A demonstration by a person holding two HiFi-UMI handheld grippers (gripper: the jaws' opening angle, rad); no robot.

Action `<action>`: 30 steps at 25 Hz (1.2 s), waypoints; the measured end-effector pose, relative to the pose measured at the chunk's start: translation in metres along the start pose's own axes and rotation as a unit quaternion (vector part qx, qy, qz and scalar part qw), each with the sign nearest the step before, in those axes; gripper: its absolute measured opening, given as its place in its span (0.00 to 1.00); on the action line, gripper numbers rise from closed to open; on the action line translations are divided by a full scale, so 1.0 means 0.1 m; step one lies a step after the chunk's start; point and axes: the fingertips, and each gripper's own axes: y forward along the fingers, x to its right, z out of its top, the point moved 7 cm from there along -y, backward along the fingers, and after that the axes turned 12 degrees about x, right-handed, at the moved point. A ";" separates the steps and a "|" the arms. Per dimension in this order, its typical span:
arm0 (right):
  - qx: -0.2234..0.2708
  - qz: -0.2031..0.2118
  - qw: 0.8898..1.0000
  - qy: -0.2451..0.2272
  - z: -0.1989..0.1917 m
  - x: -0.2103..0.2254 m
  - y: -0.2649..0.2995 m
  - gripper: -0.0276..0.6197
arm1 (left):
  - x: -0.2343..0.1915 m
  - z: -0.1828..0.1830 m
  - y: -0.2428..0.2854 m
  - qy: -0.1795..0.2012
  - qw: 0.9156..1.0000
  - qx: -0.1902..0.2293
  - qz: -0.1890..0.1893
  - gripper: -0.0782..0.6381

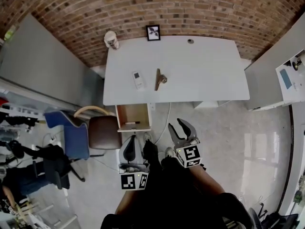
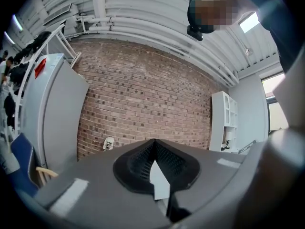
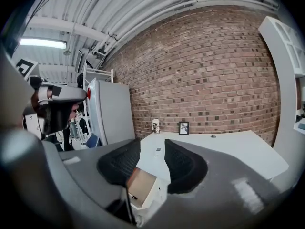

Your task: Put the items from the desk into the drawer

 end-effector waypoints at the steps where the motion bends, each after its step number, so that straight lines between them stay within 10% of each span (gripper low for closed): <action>1: -0.004 -0.001 1.000 0.003 -0.03 0.02 0.05 0.30 | -0.02 -0.03 0.05 -0.001 1.000 -0.002 0.000 0.14; 30: -0.160 -0.107 0.978 0.074 -1.52 1.19 2.67 0.30 | -1.20 -0.83 1.87 -0.034 0.997 -0.070 -0.023 0.14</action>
